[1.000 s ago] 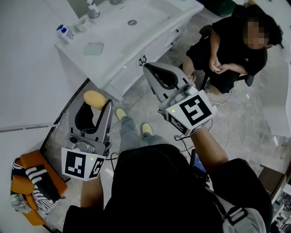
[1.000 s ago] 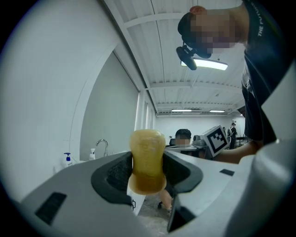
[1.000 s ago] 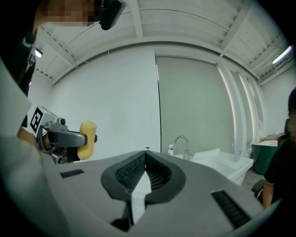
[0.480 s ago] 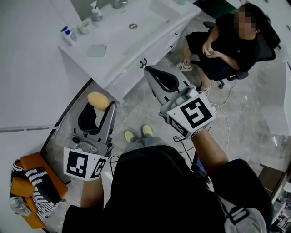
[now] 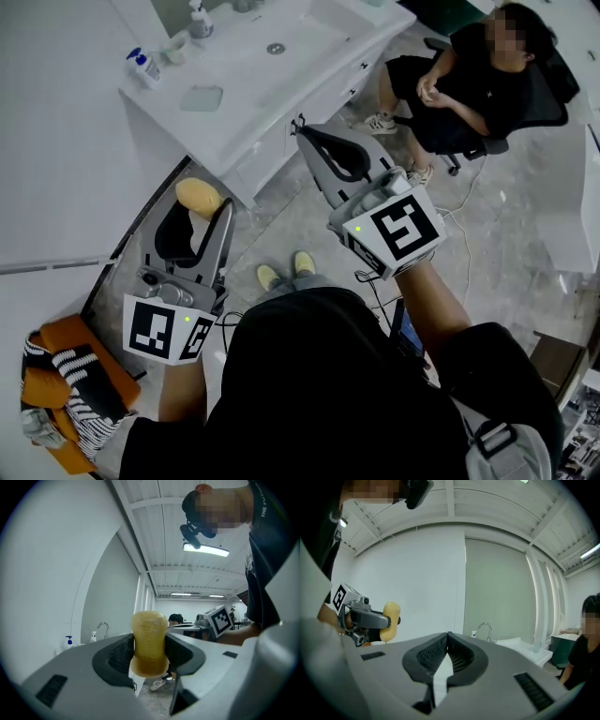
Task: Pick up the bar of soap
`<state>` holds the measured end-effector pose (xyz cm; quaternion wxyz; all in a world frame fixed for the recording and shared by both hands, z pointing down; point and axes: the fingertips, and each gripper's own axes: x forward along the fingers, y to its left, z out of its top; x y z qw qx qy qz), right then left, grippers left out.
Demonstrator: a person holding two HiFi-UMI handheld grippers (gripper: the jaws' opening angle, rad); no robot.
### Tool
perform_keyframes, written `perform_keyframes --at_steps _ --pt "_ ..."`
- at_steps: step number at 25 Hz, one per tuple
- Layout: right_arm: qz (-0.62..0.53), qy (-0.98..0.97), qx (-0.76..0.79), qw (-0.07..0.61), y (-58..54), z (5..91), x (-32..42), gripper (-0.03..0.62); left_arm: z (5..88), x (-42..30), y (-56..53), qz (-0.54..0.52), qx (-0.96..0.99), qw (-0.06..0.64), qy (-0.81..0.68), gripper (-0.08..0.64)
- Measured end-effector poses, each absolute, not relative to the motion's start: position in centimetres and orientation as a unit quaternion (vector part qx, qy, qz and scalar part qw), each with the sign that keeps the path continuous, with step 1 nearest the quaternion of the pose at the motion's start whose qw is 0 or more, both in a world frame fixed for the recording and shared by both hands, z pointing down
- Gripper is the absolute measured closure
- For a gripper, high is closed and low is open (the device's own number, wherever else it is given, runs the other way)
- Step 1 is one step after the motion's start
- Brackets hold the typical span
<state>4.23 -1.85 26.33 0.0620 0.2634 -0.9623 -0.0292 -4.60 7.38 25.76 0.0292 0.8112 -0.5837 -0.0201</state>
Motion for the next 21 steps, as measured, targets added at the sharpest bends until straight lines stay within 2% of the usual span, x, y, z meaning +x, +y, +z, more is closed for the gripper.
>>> perform_keyframes --at_steps 21 --pt "-0.041 -0.962 0.262 0.065 -3.5 25.5 3.1 0.584 25.3 -5.2 5.3 -0.032 0.816 0.028 -0.576 0.353"
